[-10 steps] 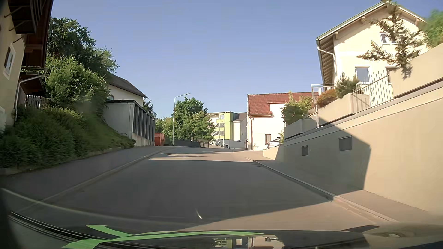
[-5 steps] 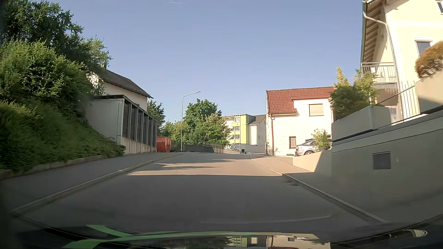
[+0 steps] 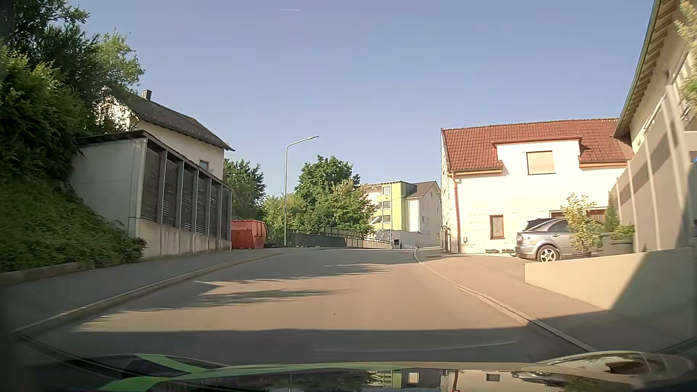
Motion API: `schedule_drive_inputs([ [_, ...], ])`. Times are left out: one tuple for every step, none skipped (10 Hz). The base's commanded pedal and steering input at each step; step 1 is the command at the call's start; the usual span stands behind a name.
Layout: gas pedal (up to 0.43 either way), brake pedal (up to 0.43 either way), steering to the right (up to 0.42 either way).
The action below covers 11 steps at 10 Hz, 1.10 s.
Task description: Follow the waypoints while adhering to traffic rules and regulations
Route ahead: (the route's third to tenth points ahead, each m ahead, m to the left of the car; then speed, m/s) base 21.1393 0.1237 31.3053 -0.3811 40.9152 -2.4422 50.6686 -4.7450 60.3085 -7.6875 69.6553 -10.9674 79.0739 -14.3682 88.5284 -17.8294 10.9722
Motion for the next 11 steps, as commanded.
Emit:
schedule_drive_inputs([
  [0.28, 0.0, -0.01],
  [0.28, 0.0, -0.006],
  [0.28, 0.0, -0.004],
  [0.28, 0.0, -0.002],
  [0.28, 0.0, -0.002],
  [0.287, 0.0, -0.001],
  [0.287, 0.0, 0.001],
  [0.287, 0.0, 0.003],
  [0.299, 0.0, 0.004],
  [0.311, 0.0, 0.006],
  [0.311, 0.0, 0.01],
])
